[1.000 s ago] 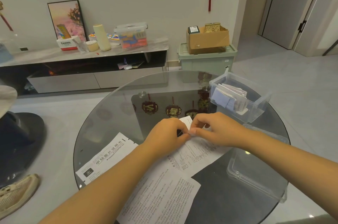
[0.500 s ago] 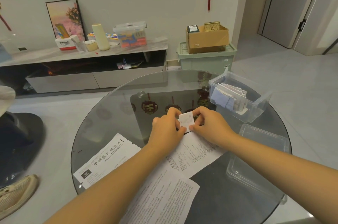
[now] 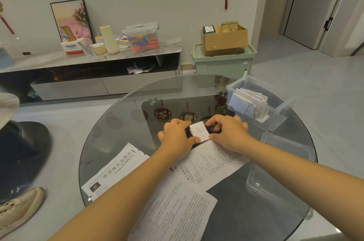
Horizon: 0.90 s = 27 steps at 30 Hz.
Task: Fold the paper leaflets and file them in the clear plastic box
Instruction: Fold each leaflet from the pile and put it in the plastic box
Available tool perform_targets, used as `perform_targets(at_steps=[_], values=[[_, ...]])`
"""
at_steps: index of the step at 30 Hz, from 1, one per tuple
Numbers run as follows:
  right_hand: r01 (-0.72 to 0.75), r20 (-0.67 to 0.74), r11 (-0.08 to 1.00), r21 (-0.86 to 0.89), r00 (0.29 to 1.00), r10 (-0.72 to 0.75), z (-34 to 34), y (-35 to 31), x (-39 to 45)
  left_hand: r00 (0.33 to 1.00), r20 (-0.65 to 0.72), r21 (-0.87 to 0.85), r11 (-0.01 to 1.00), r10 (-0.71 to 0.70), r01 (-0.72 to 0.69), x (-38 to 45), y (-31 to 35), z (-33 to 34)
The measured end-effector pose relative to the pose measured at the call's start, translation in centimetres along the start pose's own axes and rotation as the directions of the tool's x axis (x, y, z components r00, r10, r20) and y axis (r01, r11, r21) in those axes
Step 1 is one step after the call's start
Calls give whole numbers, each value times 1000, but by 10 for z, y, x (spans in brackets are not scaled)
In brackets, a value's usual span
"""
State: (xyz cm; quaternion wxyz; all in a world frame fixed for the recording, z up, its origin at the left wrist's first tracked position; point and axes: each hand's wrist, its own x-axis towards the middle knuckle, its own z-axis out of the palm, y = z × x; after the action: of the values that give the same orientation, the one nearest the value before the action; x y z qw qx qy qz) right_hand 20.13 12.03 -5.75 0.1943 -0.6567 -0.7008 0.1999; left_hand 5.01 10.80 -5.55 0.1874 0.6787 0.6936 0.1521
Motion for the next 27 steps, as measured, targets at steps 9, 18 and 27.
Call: perform_targets(at_steps=[9, 18, 27], values=[[23, -27, 999, -24, 999, -24, 4, 1, -1, 1000, 29, -72, 997, 4, -2, 2, 3, -2], [-23, 15, 998, 59, 1000, 22, 3, -3, 4, 999, 15, -525, 851, 36, -23, -1, 4, -6], [17, 68, 936, 353, 997, -44, -36, -17, 10, 979, 161, -827, 524, -126, 203, 0, 17, -32]])
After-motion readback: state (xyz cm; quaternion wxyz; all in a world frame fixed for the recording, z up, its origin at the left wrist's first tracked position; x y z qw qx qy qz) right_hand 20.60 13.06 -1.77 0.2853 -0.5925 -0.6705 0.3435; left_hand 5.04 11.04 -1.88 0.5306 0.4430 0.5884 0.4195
